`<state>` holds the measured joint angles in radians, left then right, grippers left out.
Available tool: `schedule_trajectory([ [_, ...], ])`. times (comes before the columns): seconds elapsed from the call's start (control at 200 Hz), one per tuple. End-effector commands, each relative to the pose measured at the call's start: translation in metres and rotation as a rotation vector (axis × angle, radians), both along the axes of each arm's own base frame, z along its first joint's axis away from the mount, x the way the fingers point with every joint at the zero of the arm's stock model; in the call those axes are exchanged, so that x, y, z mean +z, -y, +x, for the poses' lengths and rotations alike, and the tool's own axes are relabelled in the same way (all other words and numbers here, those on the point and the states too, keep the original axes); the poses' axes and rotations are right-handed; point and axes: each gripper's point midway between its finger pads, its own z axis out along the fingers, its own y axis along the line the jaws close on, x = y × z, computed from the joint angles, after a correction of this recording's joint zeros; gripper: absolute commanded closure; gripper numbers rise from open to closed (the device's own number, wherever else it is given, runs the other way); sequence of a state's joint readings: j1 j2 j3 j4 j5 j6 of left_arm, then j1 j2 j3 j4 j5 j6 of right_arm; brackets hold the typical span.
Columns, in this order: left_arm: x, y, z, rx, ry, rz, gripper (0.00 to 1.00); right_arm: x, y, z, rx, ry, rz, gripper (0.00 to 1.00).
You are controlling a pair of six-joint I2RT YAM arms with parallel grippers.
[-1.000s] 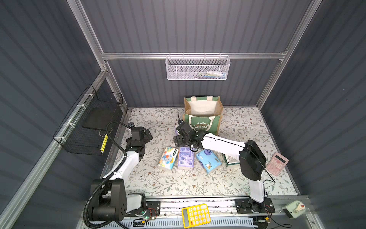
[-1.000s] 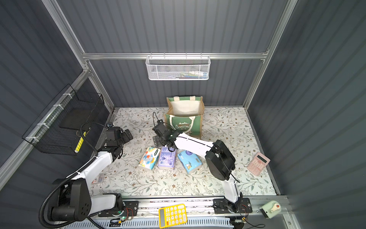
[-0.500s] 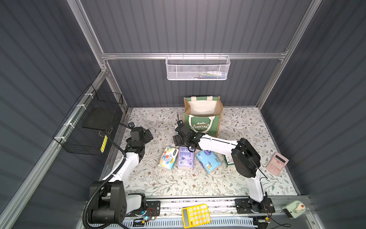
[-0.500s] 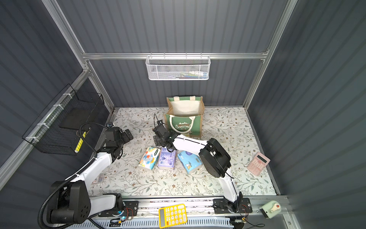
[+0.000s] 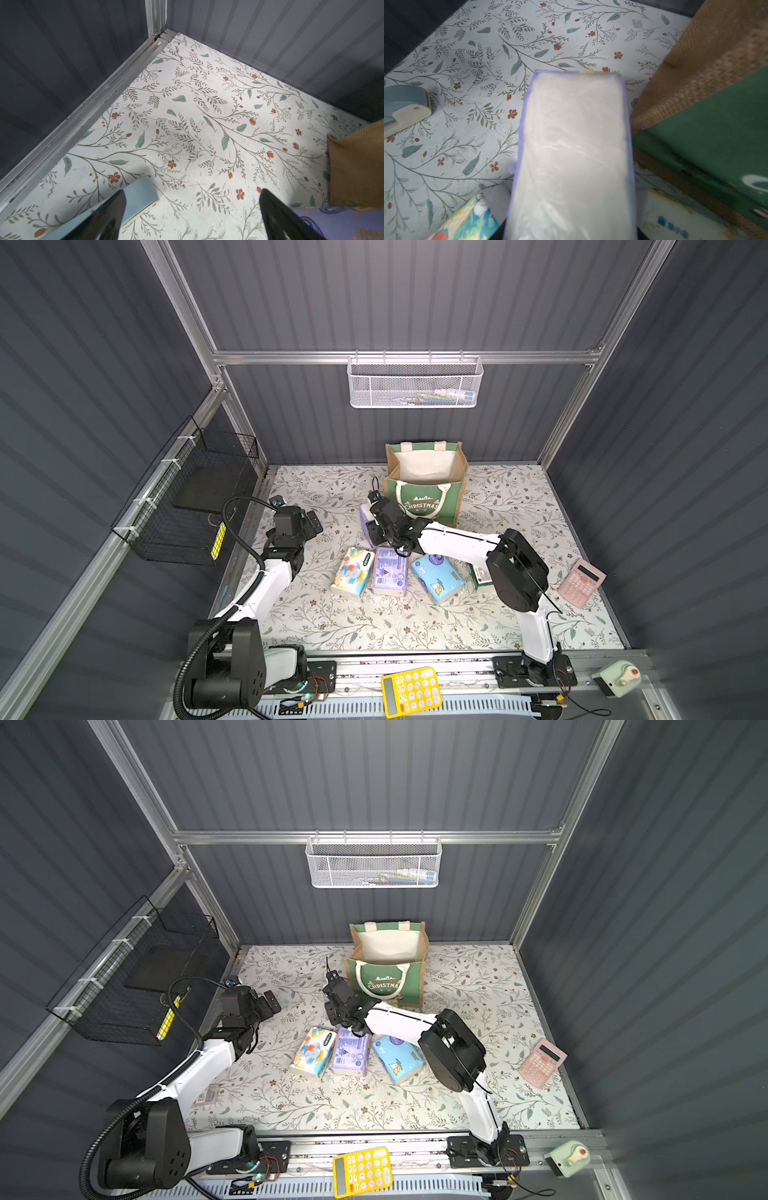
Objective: Put tissues into the canvas bag
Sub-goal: Pick up the pack of facial tissues from the center of the board, then place the pack of facial tissues in the canvas bag.
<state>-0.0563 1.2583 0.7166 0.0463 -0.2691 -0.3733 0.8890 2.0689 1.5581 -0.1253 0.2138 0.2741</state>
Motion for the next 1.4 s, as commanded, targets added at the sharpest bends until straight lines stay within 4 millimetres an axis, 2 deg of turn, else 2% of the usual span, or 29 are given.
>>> schedule_trajectory([
  [0.0,0.023,0.014,0.008,-0.101,0.063,-0.008,0.0,0.054,-0.008,0.001,0.055,0.073,0.062,0.52],
  [0.25,0.078,0.087,0.017,-0.556,0.233,-0.052,0.0,0.128,0.001,-0.012,0.18,0.103,0.18,0.54],
  [0.35,0.103,0.122,0.007,-0.771,0.315,-0.103,0.0,0.156,0.008,-0.023,0.248,0.108,0.222,0.54],
  [0.555,0.143,0.161,-0.016,-1.061,0.416,-0.183,0.0,0.19,0.034,-0.044,0.39,0.043,0.36,0.54],
  [0.821,0.173,0.186,-0.034,-1.288,0.423,-0.307,0.0,0.208,0.068,-0.057,0.495,0.025,0.417,0.54],
  [0.931,0.181,0.195,-0.039,-1.359,0.423,-0.35,0.0,0.212,0.073,-0.063,0.548,0.021,0.416,0.53],
  [1.016,0.178,0.207,-0.041,-1.41,0.391,-0.385,0.0,0.211,0.073,-0.066,0.578,0.001,0.405,0.53],
  [1.171,0.175,0.219,-0.038,-1.419,0.368,-0.38,0.0,0.217,0.091,-0.047,0.519,0.003,0.449,0.54],
  [1.396,0.171,0.215,-0.028,-1.346,0.37,-0.351,0.0,0.258,0.124,-0.03,0.46,0.091,0.487,0.54],
])
